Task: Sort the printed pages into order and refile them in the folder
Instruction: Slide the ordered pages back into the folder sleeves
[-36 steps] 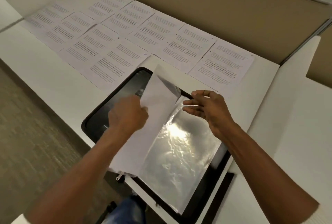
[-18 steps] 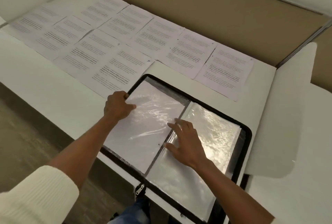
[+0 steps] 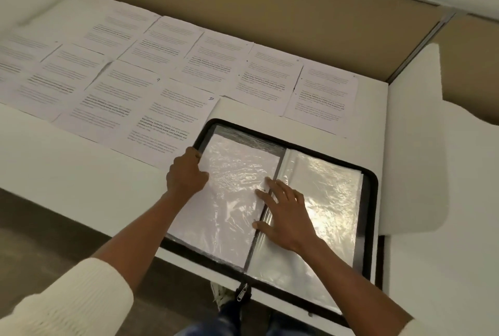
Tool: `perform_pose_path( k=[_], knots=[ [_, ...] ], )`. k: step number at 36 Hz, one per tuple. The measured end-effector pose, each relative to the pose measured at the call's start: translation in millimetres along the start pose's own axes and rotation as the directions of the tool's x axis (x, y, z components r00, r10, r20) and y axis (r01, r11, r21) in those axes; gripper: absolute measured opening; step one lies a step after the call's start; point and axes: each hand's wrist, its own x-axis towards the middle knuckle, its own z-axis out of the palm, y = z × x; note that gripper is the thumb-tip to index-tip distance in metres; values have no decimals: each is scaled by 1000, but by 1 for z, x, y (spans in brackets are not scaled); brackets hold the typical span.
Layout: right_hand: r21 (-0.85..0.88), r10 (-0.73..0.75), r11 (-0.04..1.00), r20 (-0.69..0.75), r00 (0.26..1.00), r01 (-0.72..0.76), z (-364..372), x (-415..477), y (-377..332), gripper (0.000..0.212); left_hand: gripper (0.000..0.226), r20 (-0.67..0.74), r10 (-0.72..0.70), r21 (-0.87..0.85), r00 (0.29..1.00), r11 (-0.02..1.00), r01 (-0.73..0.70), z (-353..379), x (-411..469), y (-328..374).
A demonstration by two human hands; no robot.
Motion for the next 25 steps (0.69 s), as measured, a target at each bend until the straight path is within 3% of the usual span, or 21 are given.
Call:
perform_pose_path(
  k=[4,14,18,22,25],
  knots=[
    [-6,18,1000,3,1000,-18,0,-2,-3,81,48,41,-67,11,997,998,67,-7,4,0],
    [14,31,999,10,999,-31,-3,-2,-9,80,47,-8,107,216,994,971,-103,-10,-8,-1],
    [-4,21,1000,-14,1000,-21,-7,1,-9,77,37,-15,145,414,989,901,-126,-16,-12,5],
    [-44,55,997,-36,998,-57,-13,13,-12,65,30,-5,115,585,993,806,-91,-24,-15,10],
    [-62,85,994,-38,996,-87,-15,25,-15,51,26,-43,60,559,997,829,-26,-30,-17,8]
  ],
)
